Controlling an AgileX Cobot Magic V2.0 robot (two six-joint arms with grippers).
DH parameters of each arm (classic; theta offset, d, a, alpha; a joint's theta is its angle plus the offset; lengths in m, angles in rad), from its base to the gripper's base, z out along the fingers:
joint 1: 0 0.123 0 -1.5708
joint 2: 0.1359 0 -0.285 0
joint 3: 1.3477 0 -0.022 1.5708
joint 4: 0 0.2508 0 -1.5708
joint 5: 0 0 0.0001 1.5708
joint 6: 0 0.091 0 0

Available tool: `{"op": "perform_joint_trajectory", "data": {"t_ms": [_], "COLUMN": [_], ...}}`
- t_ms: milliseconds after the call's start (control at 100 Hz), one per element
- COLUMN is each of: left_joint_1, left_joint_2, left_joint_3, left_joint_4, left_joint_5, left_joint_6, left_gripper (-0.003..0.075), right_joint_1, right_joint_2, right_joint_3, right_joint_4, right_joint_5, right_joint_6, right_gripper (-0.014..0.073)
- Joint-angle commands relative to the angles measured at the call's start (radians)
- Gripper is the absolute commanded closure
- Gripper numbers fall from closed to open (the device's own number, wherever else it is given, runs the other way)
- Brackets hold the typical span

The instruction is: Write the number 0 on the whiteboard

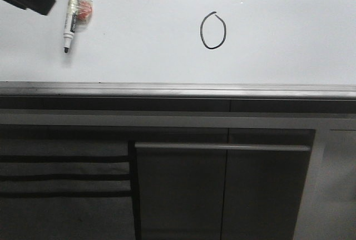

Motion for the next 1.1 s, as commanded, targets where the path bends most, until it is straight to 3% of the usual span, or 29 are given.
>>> {"op": "perform_joint_trajectory", "data": {"t_ms": [0, 40, 140, 310, 460, 500, 580, 680, 1090], "left_joint_1": [0.002, 0.002, 0.002, 0.002, 0.002, 0.002, 0.002, 0.002, 0.002], "left_joint_2": [-0.123, -0.177, -0.321, -0.561, -0.695, -0.711, -0.726, -0.726, -0.724], "left_joint_3": [-0.033, -0.031, 0.019, 0.198, 0.353, 0.384, 0.444, 0.502, 0.61], "left_joint_4": [0.039, 0.058, 0.121, 0.155, 0.147, 0.147, 0.149, 0.117, 0.117], "left_joint_5": [0.129, 0.174, 0.177, 0.006, -0.16, -0.212, -0.298, -0.394, -0.392], "left_joint_6": [-0.049, -0.11, -0.246, -0.331, -0.331, -0.331, -0.331, -0.331, -0.331], "left_gripper": [0.0447, 0.0447, 0.0447, 0.047, 0.06, 0.0654, 0.0739, 0.0741, 0.0741], "right_joint_1": [-0.009, -0.009, -0.009, -0.009, -0.009, -0.009, -0.009, -0.009, -0.009], "right_joint_2": [-0.012, -0.023, -0.093, -0.27, -0.402, -0.421, -0.448, -0.453, -0.453], "right_joint_3": [-0.025, -0.005, 0.099, 0.311, 0.459, 0.483, 0.525, 0.563, 0.595], "right_joint_4": [-0.191, -0.273, -0.319, -0.228, -0.226, -0.226, -0.226, -0.215, -0.215], "right_joint_5": [-0.044, -0.065, -0.219, -0.531, -0.685, -0.704, -0.727, -0.732, -0.713], "right_joint_6": [0.327, 0.466, 0.587, 0.598, 0.594, 0.594, 0.594, 0.596, 0.596], "right_gripper": [0.0327, 0.033, 0.0382, 0.0484, 0.0625, 0.0667, 0.0666, 0.0666, 0.0666]}}
